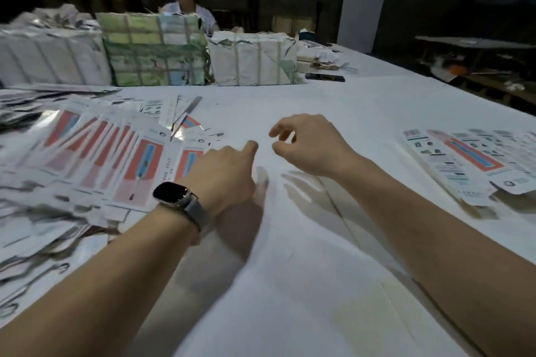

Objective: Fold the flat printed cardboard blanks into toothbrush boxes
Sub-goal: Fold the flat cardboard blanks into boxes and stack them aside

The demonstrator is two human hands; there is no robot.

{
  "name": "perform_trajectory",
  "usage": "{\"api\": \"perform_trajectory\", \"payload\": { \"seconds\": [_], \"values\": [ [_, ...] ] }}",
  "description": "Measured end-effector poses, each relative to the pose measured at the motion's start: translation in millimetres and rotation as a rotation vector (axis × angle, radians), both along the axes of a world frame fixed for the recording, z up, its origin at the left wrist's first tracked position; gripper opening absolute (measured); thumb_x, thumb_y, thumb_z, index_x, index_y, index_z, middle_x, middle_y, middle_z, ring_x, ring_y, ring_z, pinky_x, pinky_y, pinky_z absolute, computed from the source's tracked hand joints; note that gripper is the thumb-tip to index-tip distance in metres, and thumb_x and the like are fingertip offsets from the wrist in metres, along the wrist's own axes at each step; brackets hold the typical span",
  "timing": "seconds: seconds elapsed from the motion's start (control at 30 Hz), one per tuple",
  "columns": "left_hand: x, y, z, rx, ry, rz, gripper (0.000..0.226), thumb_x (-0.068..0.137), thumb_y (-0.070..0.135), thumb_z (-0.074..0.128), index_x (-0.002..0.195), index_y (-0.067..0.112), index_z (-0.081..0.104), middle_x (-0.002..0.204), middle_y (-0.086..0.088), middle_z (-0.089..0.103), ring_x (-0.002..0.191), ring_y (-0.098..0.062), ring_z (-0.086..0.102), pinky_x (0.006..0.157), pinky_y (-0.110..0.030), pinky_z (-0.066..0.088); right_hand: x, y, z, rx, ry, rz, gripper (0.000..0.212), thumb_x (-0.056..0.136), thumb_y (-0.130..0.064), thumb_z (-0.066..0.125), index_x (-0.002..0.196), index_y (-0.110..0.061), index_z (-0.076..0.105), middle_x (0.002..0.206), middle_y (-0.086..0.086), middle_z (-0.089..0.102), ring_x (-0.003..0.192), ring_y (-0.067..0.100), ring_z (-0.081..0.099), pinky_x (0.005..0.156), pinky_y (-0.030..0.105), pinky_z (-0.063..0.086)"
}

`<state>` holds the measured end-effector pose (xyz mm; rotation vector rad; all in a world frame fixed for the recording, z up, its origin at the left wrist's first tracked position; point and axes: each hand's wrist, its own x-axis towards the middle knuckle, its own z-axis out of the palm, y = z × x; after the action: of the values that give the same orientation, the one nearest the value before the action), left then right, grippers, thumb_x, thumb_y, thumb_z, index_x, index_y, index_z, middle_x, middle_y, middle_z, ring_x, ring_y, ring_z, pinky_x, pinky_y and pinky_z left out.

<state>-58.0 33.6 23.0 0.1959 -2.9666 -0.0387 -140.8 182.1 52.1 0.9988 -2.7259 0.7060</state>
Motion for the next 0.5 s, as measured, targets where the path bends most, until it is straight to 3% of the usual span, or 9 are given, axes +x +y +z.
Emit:
{"api": "perform_trajectory", "payload": {
  "seconds": [0.1,0.17,0.23,0.3,0.33,0.4,0.5],
  "values": [
    [-4,3,9,0.134,0.084,-0.046,0.059,0.090,0.010,0.047,0.145,0.021,0.028,0.077,-0.001,0.044,0.075,-0.029,0.049,0.055,-0.034,0.032,7,-8,-5,-0.118,-0.004,0.051,0.028,0.086,-0.028,0.061,0.112,-0.033,0.068,0.093,-0.014,0.068,0.090,0.016,0.062,0.088,0.038,0.051],
    [-5,5,18,0.280,0.141,-0.054,0.066,0.090,0.005,0.043,0.150,0.024,0.023,0.076,-0.002,0.047,0.067,-0.024,0.047,0.050,-0.032,0.029,8,-8,-5,-0.257,0.010,0.040,0.030,0.085,-0.024,0.062,0.114,-0.032,0.065,0.084,-0.015,0.066,0.086,0.018,0.063,0.085,0.038,0.052],
    [-6,4,28,0.469,0.227,-0.027,0.069,0.090,0.005,0.043,0.151,0.029,0.023,0.101,-0.012,0.062,0.074,-0.024,0.055,0.053,-0.031,0.037,4,-6,-3,-0.414,0.029,0.002,0.030,0.086,-0.023,0.064,0.116,-0.029,0.063,0.079,-0.015,0.063,0.080,0.017,0.063,0.081,0.037,0.052],
    [-4,4,39,0.751,0.313,-0.028,0.062,0.091,0.008,0.046,0.149,0.028,0.034,0.125,-0.005,0.065,0.094,-0.027,0.064,0.063,-0.031,0.047,-2,-2,1,-0.544,0.029,-0.032,0.029,0.089,-0.022,0.064,0.117,-0.027,0.060,0.076,-0.012,0.061,0.072,0.006,0.060,0.073,0.032,0.049],
    [-3,5,44,0.941,0.336,-0.059,0.056,0.092,0.008,0.047,0.144,0.027,0.043,0.121,0.002,0.070,0.095,-0.024,0.069,0.065,-0.031,0.052,-5,-1,3,-0.592,0.022,-0.044,0.029,0.090,-0.023,0.063,0.118,-0.028,0.059,0.075,-0.011,0.060,0.069,0.002,0.057,0.070,0.028,0.047],
    [1,6,51,1.255,0.332,-0.129,0.049,0.090,0.001,0.047,0.131,0.025,0.058,0.100,0.008,0.076,0.082,-0.017,0.074,0.055,-0.030,0.057,-10,2,8,-0.665,0.001,-0.049,0.029,0.093,-0.024,0.061,0.120,-0.030,0.057,0.073,-0.011,0.056,0.066,-0.002,0.054,0.066,0.024,0.044],
    [3,6,53,1.484,0.294,-0.203,0.056,0.087,-0.005,0.043,0.128,0.029,0.062,0.098,0.000,0.076,0.078,-0.021,0.070,0.054,-0.029,0.055,-12,4,14,-0.717,-0.032,-0.013,0.029,0.096,-0.025,0.059,0.124,-0.030,0.059,0.070,-0.007,0.052,0.067,0.003,0.053,0.073,0.034,0.055]
  ]
}}
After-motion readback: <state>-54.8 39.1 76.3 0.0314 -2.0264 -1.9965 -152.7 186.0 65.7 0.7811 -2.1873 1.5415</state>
